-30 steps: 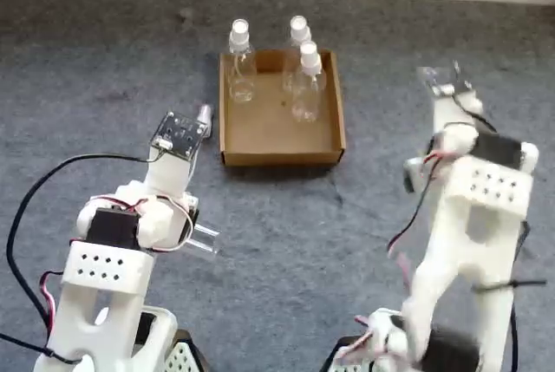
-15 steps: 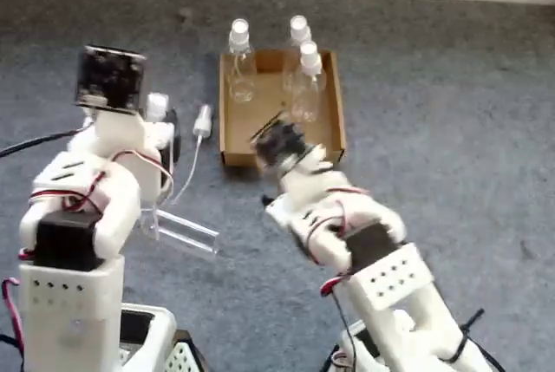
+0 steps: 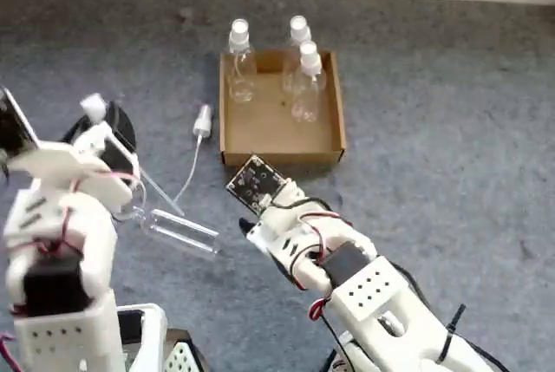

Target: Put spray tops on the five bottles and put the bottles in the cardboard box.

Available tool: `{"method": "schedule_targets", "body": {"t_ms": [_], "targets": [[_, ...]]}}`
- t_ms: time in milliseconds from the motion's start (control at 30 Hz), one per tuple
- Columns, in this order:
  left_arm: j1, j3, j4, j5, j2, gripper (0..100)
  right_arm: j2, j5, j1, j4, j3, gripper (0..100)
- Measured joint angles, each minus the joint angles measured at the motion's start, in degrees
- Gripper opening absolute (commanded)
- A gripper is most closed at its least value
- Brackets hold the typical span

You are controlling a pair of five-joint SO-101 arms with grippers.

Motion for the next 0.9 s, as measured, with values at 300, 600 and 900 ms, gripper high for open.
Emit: {"method": "schedule_targets", "body": {"t_ms": [300,600,900], "targets": [[6.42,22.15,-9.93,0.0,-28.22,0,-0.09,0.0,-5.27,-5.01,4.48,0.4],[6.59,26.64,-11.6,0.0,-32.09,0,-0.18,0.0,-7.65,-5.54,5.01,0.4],[10.55,29.27,-11.6,2.29,-32.18,0,-1.93,0.0,-7.91,-5.54,5.1,0.4]]}}
